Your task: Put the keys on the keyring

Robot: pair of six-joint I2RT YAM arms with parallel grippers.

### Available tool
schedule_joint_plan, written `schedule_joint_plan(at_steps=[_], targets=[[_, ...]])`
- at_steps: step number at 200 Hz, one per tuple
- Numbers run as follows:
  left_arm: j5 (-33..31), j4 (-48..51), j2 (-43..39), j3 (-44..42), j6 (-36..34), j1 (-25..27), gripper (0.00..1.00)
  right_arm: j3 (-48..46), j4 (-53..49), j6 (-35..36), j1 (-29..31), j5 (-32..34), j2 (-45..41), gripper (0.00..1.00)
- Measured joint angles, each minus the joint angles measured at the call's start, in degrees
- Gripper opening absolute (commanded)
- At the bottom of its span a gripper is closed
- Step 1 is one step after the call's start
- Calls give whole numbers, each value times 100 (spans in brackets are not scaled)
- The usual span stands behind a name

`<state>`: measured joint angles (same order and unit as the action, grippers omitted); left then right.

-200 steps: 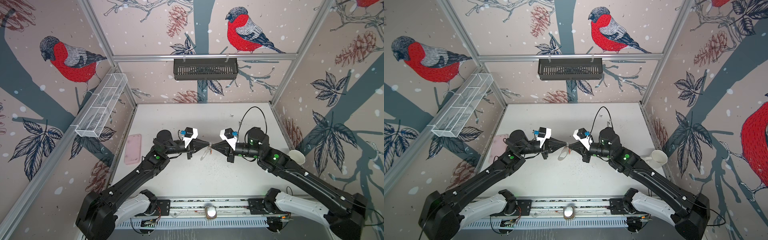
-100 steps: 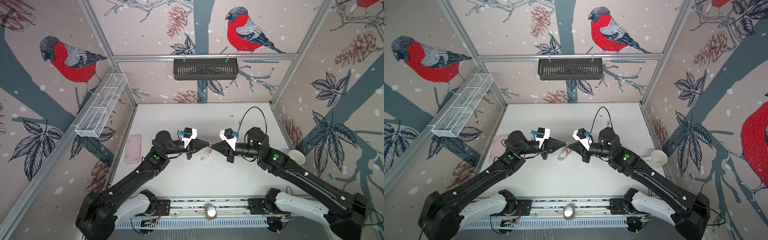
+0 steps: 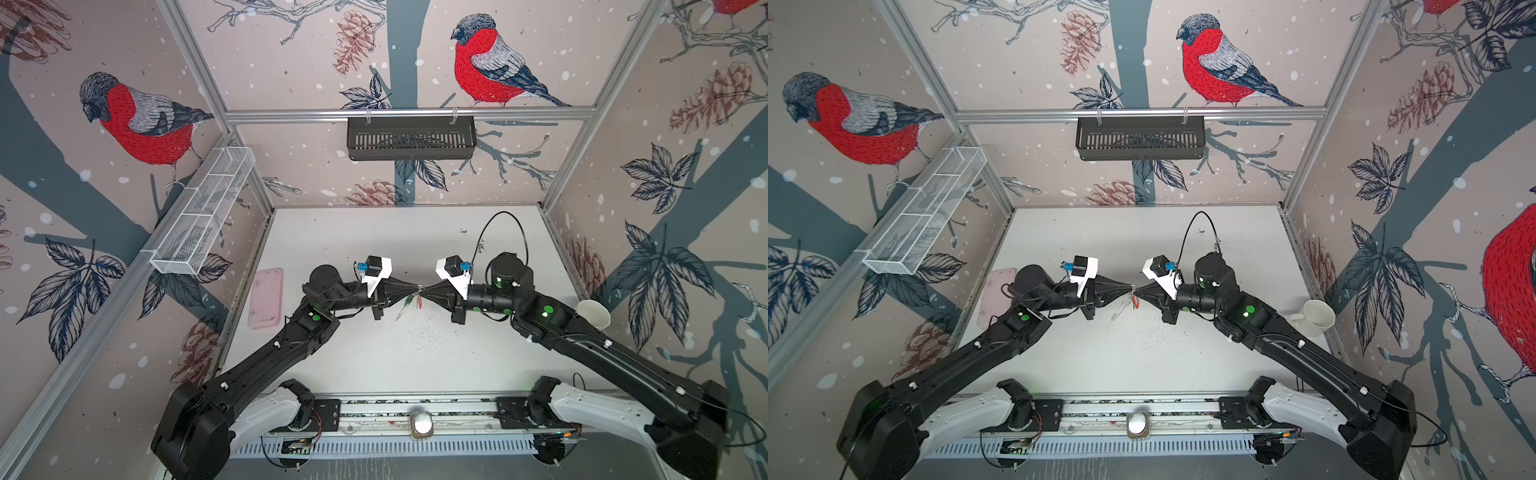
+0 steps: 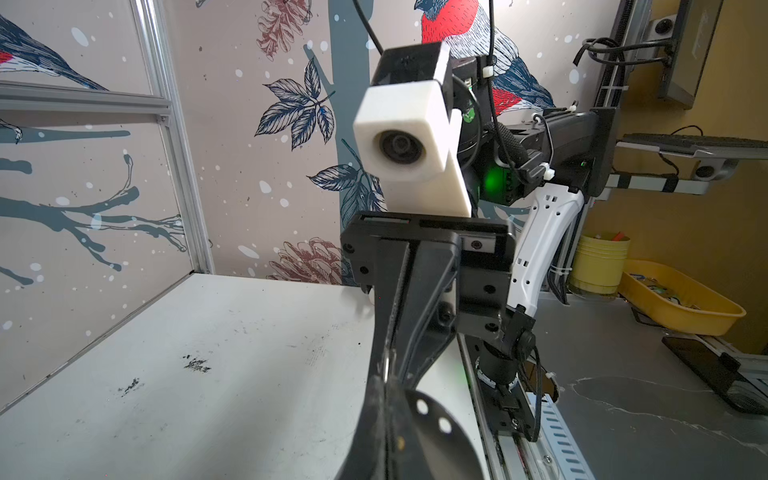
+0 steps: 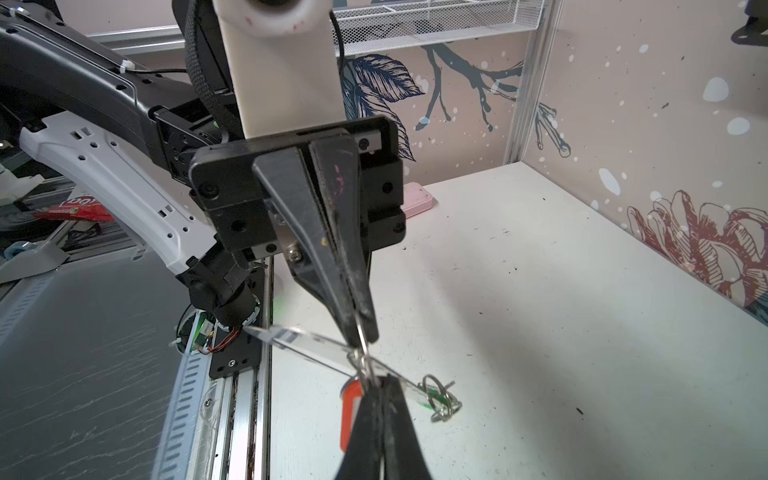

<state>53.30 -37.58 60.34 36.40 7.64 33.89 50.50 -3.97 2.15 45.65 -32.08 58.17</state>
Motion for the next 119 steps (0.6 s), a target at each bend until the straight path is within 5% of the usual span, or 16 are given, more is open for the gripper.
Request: schedule_joint_plan(at_steps=[46,119], targets=[[31,-280,15,-70,120,0,0,33,-39,79,4,-15,-50,20],[-105,-699,-61,-297,269,0,0,-188,-70,59,9,221,-693,20]])
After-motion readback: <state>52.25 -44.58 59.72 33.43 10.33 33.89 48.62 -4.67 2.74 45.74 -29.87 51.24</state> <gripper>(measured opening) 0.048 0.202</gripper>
